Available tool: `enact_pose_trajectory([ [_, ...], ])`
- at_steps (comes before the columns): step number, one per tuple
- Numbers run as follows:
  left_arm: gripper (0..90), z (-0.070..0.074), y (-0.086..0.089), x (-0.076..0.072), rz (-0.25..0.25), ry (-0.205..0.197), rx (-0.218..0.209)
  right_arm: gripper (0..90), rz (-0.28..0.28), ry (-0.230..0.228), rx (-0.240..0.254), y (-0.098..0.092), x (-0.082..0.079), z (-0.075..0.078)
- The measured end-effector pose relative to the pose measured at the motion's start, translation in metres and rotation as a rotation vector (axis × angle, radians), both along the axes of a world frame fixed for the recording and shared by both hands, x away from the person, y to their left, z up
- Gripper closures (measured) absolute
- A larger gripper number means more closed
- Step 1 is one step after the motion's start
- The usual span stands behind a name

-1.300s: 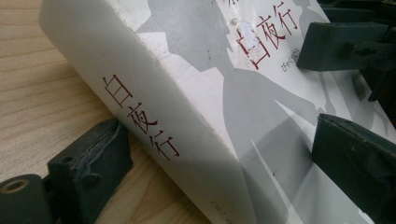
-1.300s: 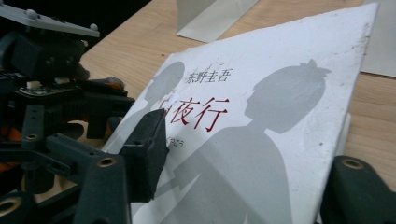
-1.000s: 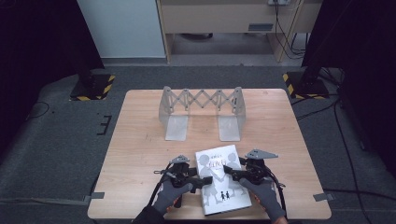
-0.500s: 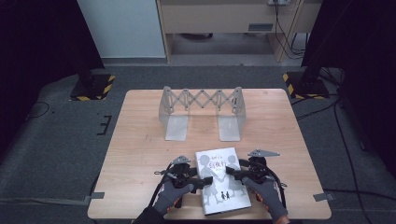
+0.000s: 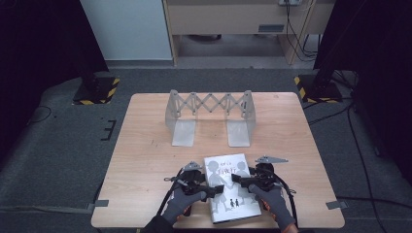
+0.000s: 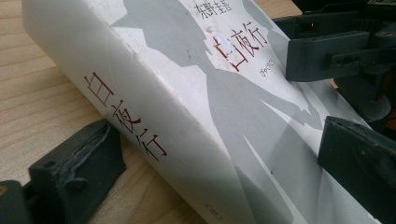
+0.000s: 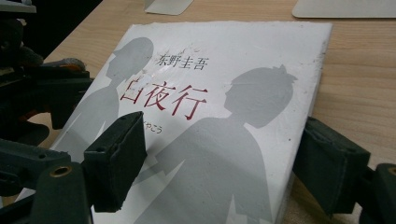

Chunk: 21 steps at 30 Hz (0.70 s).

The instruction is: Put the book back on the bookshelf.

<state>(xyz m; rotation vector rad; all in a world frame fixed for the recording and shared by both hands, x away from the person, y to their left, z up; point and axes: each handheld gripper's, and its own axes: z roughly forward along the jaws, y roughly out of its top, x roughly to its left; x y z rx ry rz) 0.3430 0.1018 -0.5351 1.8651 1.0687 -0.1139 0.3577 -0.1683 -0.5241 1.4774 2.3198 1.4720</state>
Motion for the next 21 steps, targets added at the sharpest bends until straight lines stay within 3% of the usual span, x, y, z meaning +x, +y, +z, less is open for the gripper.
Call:
enact_pose_trajectory([
  [6,0.0,-0.0024,-0.0001,-0.0001,0.007,-0.016,-0.017,14.7,0.004,0.01,0.002,0.0035,0.0011,-0.002],
  [11,0.0,-0.0033,-0.0023,-0.0008,0.033,-0.023,-0.024,15.2,-0.002,0.014,0.008,0.0031,0.0021,-0.0024],
  [15,0.0,-0.004,-0.0016,-0.0012,0.049,-0.025,-0.036,19.9,-0.014,0.01,0.008,0.0016,0.0018,-0.0015],
  [21,11.2,-0.0037,0.007,0.0012,0.089,0.025,-0.08,32.6,-0.037,0.016,0.028,-0.0049,0.0028,0.0023],
])
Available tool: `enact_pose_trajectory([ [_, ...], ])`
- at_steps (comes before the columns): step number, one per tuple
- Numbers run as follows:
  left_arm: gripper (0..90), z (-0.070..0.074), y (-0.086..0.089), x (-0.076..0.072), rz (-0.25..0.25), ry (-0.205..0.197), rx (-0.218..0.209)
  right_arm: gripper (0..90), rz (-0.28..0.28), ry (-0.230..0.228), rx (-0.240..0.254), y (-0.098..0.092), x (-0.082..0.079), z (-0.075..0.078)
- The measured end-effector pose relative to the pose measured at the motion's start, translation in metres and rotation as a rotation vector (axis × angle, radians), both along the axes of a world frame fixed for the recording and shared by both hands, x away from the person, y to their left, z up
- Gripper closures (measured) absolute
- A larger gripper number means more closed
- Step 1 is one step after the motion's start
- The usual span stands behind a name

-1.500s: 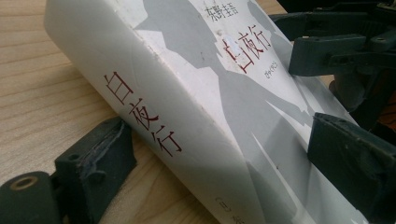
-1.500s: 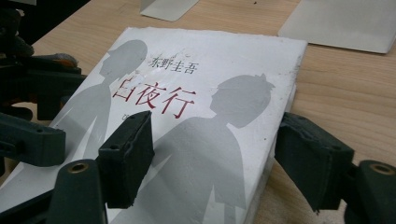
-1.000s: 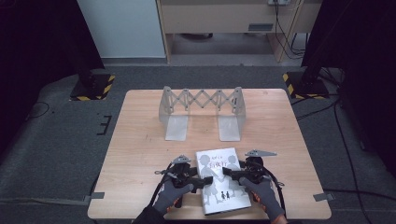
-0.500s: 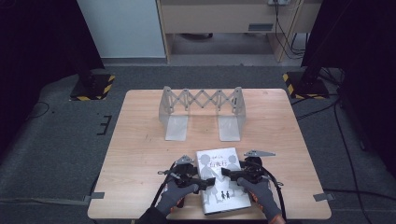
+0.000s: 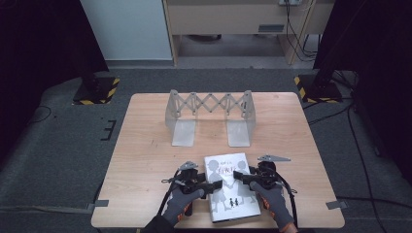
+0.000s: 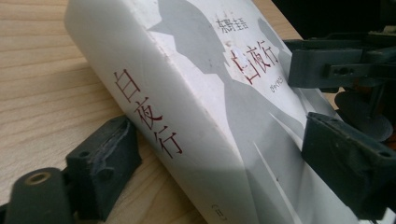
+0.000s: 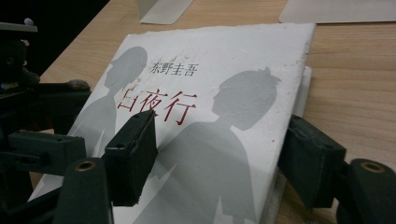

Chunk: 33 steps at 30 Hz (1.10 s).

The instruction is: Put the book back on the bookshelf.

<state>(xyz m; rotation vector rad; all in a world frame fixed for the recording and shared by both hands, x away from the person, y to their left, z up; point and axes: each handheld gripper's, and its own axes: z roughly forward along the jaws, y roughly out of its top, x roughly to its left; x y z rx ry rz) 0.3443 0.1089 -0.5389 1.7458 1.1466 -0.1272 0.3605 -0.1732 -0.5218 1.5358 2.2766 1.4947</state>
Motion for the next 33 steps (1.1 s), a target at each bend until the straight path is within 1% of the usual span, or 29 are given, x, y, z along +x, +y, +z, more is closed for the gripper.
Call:
enact_pose_trajectory([
  [3,13.4,0.0,0.002,0.0,0.007,0.017,-0.011,35.1,-0.008,-0.005,0.002,-0.001,-0.001,0.002],
  [5,14.4,0.002,0.003,0.0,0.006,0.009,-0.009,35.8,-0.013,-0.01,0.004,0.0,-0.002,0.003],
  [7,15.4,0.007,0.003,-0.001,0.003,-0.014,-0.002,36.7,-0.016,-0.018,0.008,-0.001,-0.003,0.006],
  [9,17.1,0.014,0.004,-0.002,0.006,-0.048,0.005,38.2,-0.015,-0.041,0.017,-0.003,-0.004,0.01],
  [11,18.7,0.02,0.005,-0.003,0.015,-0.083,0.006,40.6,-0.023,-0.074,0.039,-0.004,-0.005,0.015],
  [12,19.6,0.024,0.005,-0.003,0.014,-0.101,0.005,41.3,-0.022,-0.098,0.045,-0.004,-0.005,0.018],
  [14,20.9,0.029,0.007,-0.004,0.017,-0.127,-0.004,42.9,-0.027,-0.134,0.072,-0.003,-0.004,0.022],
  [16,22.1,0.032,0.009,-0.003,0.011,-0.139,-0.021,44.1,-0.032,-0.16,0.099,-0.002,-0.005,0.025],
  [19,22.7,0.035,0.009,-0.004,-0.004,-0.156,-0.039,44.7,-0.028,-0.189,0.117,0.0,-0.007,0.029],
  [22,23.0,0.037,0.009,-0.004,-0.02,-0.174,-0.037,44.9,-0.021,-0.197,0.129,-0.001,-0.008,0.031],
  [24,22.3,0.038,0.007,-0.002,-0.033,-0.182,-0.035,45.0,-0.014,-0.212,0.132,-0.002,-0.009,0.032],
  [26,21.6,0.038,0.004,0.0,-0.064,-0.168,-0.05,45.3,-0.007,-0.218,0.141,-0.002,-0.009,0.032],
  [28,21.5,0.038,0.001,0.0,-0.078,-0.169,-0.057,45.7,0.008,-0.219,0.151,-0.001,-0.009,0.034],
  [29,21.4,0.038,0.0,0.0,-0.077,-0.165,-0.065,45.9,0.015,-0.216,0.153,0.0,-0.01,0.036],
  [30,21.9,0.038,0.0,0.0,-0.076,-0.167,-0.067,47.4,0.022,-0.222,0.15,0.002,-0.01,0.037],
  [31,22.9,0.038,0.0,0.0,-0.074,-0.167,-0.072,49.8,0.022,-0.24,0.138,0.003,-0.011,0.038],
  [32,23.3,0.038,0.001,0.0,-0.073,-0.165,-0.073,50.2,0.02,-0.245,0.127,0.004,-0.011,0.038],
  [33,24.1,0.038,0.002,0.0,-0.073,-0.168,-0.08,50.8,0.02,-0.24,0.133,0.004,-0.01,0.038],
])
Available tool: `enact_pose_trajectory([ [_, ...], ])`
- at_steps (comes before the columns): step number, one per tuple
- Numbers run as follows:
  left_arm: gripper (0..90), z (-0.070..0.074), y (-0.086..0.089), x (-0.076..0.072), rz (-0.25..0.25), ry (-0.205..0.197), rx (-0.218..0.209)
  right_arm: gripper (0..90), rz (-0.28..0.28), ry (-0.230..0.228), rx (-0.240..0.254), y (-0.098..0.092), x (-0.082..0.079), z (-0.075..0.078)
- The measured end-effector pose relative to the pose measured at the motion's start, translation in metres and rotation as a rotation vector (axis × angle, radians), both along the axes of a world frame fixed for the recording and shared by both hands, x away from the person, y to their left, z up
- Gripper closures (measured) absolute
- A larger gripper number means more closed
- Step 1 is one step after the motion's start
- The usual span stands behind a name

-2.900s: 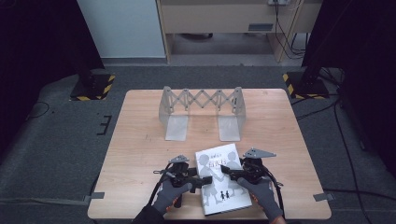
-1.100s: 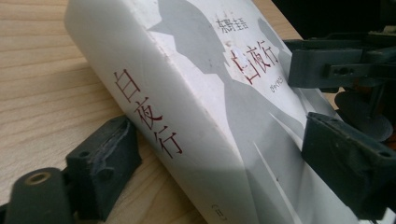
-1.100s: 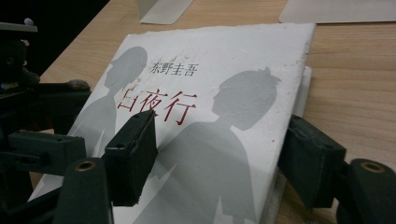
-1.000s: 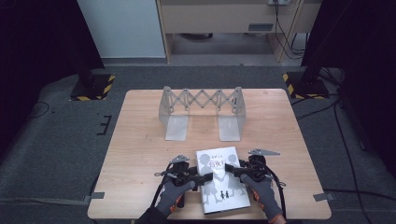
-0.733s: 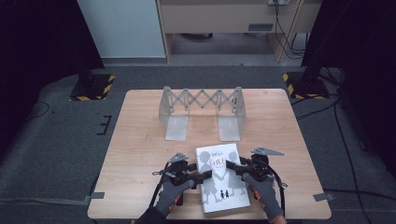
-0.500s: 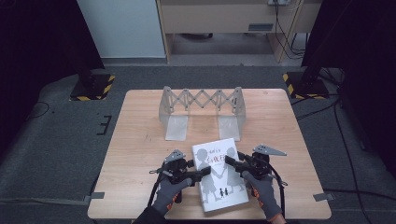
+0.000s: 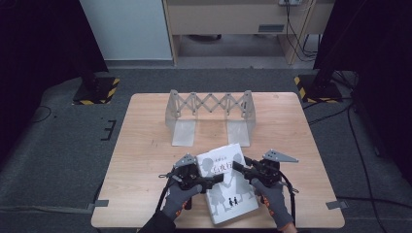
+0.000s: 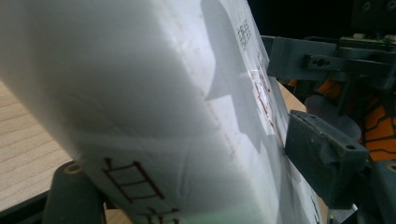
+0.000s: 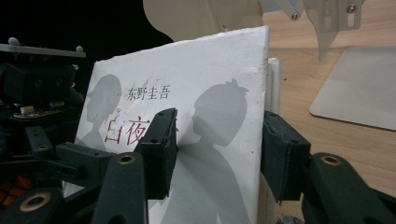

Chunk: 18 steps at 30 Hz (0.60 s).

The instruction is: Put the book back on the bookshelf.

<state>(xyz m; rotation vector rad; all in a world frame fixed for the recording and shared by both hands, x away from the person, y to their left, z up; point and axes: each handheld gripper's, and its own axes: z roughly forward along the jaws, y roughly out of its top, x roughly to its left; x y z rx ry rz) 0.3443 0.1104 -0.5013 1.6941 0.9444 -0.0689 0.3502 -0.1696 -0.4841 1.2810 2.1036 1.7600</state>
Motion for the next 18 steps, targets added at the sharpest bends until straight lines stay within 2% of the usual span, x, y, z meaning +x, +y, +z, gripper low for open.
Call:
enact_pose_trajectory([
  [2,27.5,0.001,0.001,0.0,-0.001,0.002,-0.018,50.6,0.0,0.007,0.014,-0.001,0.001,-0.001],
  [6,29.5,0.003,0.001,0.0,0.004,0.004,-0.022,50.8,-0.006,0.013,0.017,-0.005,0.002,-0.002],
  [11,34.0,0.003,0.004,0.002,0.018,0.029,-0.058,48.1,-0.069,0.005,0.029,-0.022,0.004,-0.001],
  [15,34.9,0.007,0.005,0.004,0.019,0.019,-0.047,46.3,-0.135,0.012,0.02,-0.043,0.007,-0.002],
  [18,35.5,0.013,0.005,0.005,0.015,-0.001,-0.032,44.8,-0.166,0.045,0.009,-0.052,0.009,-0.005],
])
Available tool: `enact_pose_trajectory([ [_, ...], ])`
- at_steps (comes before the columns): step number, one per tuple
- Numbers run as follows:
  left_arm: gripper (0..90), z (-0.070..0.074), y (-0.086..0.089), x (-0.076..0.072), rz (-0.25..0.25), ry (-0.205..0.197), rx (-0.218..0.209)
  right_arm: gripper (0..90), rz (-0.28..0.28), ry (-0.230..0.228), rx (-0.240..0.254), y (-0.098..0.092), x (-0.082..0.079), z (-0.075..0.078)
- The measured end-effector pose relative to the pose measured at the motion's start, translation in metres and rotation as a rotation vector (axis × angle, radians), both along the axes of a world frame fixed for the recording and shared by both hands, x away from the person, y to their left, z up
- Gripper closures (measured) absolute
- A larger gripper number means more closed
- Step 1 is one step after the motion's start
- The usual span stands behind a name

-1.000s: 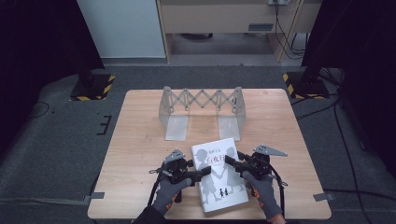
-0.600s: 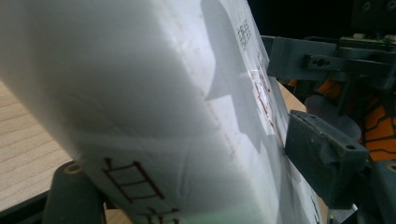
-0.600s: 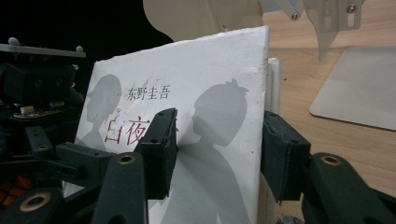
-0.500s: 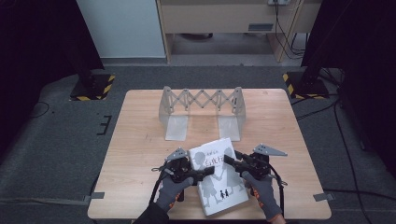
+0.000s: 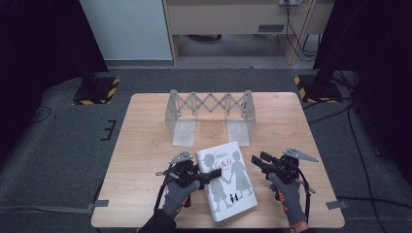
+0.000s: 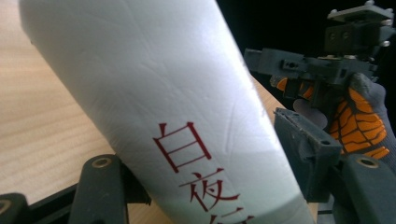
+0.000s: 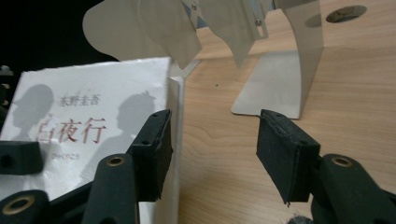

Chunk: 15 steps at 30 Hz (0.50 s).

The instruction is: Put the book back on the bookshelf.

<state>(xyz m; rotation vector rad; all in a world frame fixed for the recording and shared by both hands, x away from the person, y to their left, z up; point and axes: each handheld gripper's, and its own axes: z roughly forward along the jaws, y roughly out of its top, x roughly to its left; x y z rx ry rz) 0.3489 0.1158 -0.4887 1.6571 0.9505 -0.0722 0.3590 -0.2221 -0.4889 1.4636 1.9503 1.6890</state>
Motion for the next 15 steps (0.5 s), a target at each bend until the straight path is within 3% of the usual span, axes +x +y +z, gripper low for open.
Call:
enact_pose_trajectory([
  [4,35.8,0.009,0.0,0.002,0.003,-0.039,0.031,41.2,-0.013,-0.001,-0.033,-0.003,0.001,-0.002],
  [9,39.4,0.021,0.002,0.005,0.014,-0.072,0.035,37.4,-0.033,-0.003,-0.077,-0.005,0.003,-0.004],
  [15,43.0,0.035,0.006,0.006,0.016,-0.148,0.061,35.9,-0.032,-0.008,-0.079,-0.006,0.004,-0.005],
])
